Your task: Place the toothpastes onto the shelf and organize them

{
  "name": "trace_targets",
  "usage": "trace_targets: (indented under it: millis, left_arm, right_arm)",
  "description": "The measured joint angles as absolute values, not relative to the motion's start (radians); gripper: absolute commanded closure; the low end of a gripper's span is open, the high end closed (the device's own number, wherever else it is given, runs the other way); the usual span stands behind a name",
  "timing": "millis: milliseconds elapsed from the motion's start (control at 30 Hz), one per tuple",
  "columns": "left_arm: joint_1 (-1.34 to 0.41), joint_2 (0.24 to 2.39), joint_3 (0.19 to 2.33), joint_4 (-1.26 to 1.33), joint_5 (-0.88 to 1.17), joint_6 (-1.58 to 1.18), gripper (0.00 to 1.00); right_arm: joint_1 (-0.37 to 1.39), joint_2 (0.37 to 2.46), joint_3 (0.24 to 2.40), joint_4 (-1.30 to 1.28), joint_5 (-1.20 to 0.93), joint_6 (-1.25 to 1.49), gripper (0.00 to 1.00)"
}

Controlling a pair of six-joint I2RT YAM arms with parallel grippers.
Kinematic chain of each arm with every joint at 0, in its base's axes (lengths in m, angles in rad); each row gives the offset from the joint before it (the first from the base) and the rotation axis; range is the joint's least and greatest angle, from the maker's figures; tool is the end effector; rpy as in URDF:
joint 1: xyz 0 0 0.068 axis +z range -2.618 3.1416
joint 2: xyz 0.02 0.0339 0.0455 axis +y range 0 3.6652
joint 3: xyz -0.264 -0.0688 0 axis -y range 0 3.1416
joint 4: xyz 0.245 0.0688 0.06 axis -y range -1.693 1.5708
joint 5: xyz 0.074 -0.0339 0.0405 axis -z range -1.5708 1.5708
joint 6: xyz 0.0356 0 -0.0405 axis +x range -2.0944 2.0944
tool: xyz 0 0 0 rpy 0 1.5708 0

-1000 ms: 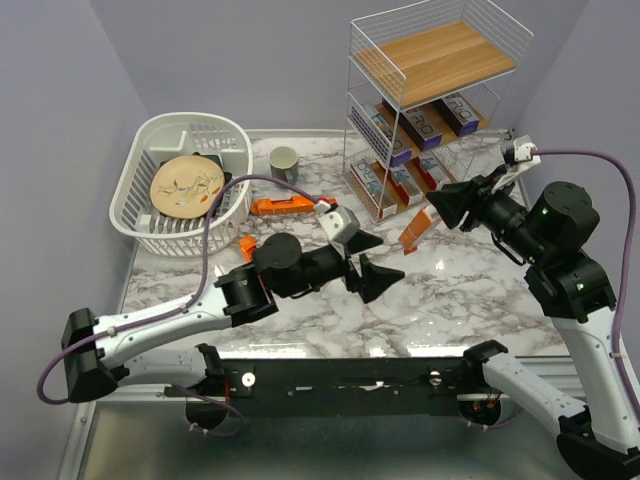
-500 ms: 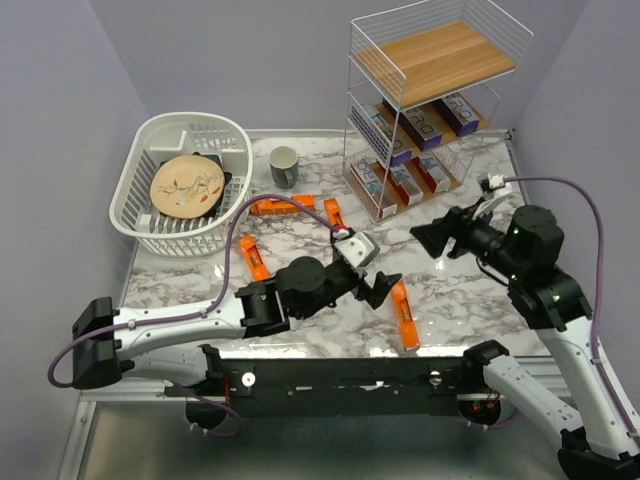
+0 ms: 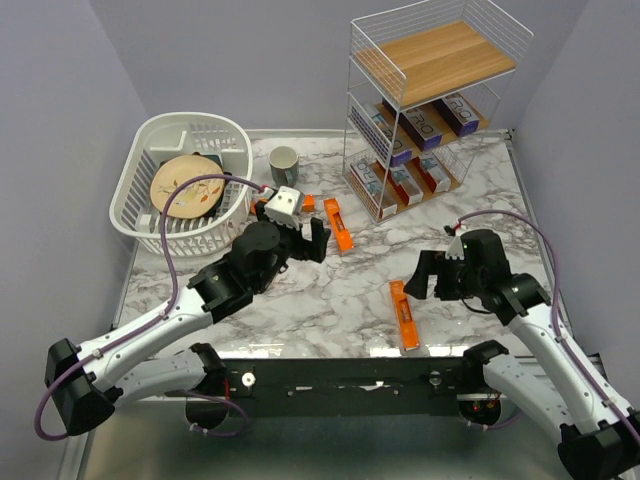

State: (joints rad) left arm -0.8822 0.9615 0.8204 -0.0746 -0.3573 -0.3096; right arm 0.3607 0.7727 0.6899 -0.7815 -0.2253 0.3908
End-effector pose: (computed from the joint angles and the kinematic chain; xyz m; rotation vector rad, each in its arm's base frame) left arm 0.1525 -0.1657 0.3320 0.2554 1.7866 -0.5396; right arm 0.1382 0.0606 0.2546 -0.0666 2.4997 0.6010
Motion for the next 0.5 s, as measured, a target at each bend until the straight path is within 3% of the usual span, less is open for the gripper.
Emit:
trace_targets:
  millis: [267, 500]
  left_arm:
    - [-0.742, 0.986, 0.844, -0.132, -0.279, -0.284, 0.01]
    - [-0.72, 0.997, 0.844, -0.189, -0.284, -0.218, 0.01]
  right_arm:
    - [0.477, 0.952, 0.689, -0.817, -0.139, 0.451, 0.05]
    - [0.665, 1.168, 0.654, -0.788, -0.091, 0.527, 0.19]
